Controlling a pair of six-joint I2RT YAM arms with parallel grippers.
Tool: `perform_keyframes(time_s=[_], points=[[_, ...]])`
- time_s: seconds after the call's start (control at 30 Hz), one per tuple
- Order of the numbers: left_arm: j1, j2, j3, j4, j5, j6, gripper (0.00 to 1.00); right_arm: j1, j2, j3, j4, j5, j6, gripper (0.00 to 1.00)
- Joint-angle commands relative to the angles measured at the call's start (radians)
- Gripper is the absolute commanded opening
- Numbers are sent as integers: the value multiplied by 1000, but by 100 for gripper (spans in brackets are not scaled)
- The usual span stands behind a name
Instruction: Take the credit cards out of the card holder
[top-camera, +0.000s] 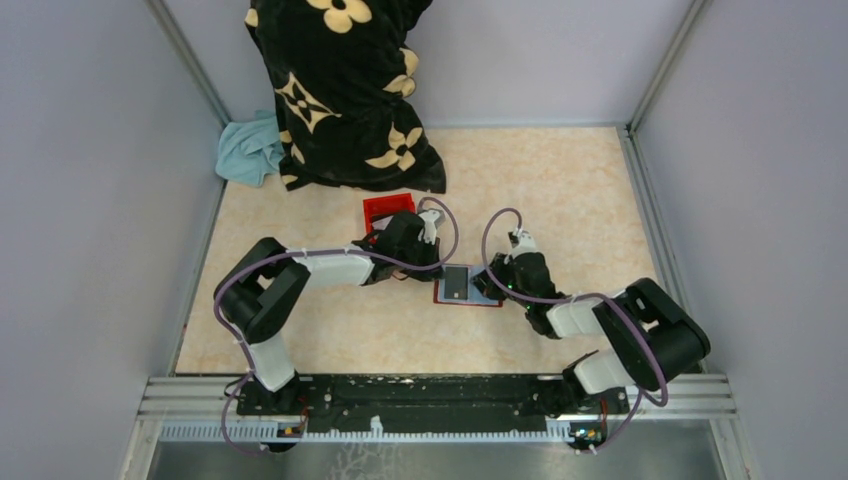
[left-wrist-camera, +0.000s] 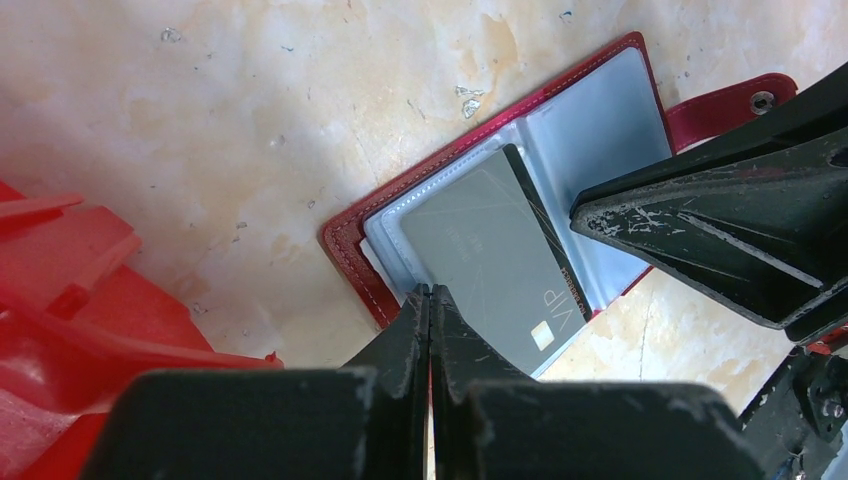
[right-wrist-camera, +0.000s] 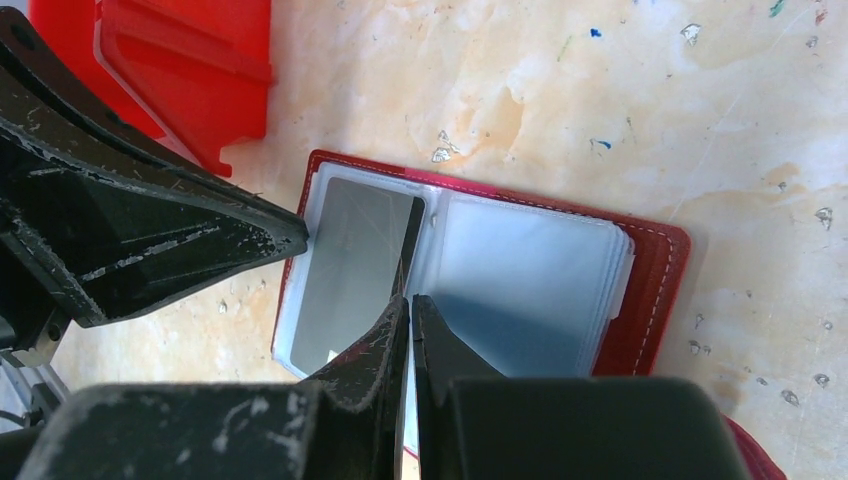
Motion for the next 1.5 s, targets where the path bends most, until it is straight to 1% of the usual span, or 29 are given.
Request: perform_keyframes(time_s=[0.0, 0.07, 0.17, 0.2, 0.27, 0.53, 0.63, 0.93, 1.07, 1.27, 1.47], points=[[6, -17, 11, -35, -30, 19, 0, -15, 20, -8, 86, -17, 9, 5], [8, 1, 24, -57, -39, 19, 0, -18, 29, -10, 96, -23, 12, 10], [10, 36, 53, -85, -27, 14, 0, -20, 46, -11, 117, -39, 16, 29], [10, 44, 59, -90, -21, 14, 0, -20, 56, -10, 128, -50, 18, 34], [10, 59, 69, -98, -11, 14, 0, -20, 77, -10, 152, -73, 23, 38], [11, 81, 82, -106, 9, 14, 0, -20, 172, -4, 256, -152, 47, 38], [11, 84, 83, -106, 17, 14, 0, -20, 185, -4, 290, -173, 56, 38], [12, 95, 89, -109, 27, 14, 0, -20, 186, -20, 379, -220, 74, 36], [11, 101, 93, -111, 32, 16, 0, -20, 174, -33, 422, -234, 83, 32], [11, 109, 96, -112, 40, 12, 0, -21, 155, -38, 433, -240, 85, 29], [11, 116, 99, -108, 58, 10, 0, -29, 171, -28, 440, -237, 103, 27]])
